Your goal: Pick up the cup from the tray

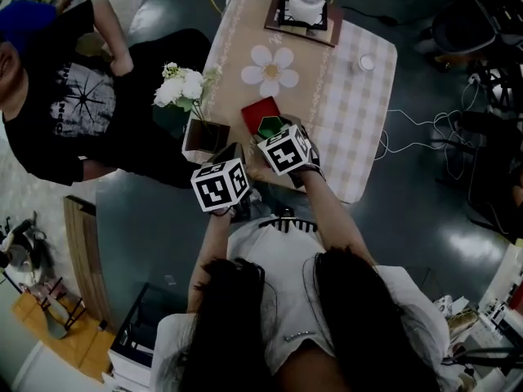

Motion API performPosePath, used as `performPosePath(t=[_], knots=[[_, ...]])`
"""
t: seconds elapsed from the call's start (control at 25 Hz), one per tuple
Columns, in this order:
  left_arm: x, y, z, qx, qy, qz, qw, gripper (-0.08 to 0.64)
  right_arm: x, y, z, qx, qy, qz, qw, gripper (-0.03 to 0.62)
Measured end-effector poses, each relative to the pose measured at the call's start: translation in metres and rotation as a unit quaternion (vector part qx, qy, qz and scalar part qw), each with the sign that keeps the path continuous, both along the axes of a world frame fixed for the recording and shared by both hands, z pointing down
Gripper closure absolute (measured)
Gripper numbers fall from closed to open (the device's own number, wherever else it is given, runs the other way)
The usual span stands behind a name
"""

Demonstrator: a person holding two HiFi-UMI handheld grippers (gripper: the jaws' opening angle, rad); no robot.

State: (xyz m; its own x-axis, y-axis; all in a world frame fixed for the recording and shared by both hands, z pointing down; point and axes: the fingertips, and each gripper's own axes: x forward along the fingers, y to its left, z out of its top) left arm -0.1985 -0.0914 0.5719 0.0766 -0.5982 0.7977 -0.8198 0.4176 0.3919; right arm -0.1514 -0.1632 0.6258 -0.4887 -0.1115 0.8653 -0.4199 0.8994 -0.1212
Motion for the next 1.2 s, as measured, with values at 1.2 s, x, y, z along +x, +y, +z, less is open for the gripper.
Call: performPosePath(t=[1.2], knots=[[0.090,-0.056,0.004,0.010,0.000,0.138,0.9904,0.552,0.151,-0.048,0.006,0.010,0.032,0.167,0.985,0.276]])
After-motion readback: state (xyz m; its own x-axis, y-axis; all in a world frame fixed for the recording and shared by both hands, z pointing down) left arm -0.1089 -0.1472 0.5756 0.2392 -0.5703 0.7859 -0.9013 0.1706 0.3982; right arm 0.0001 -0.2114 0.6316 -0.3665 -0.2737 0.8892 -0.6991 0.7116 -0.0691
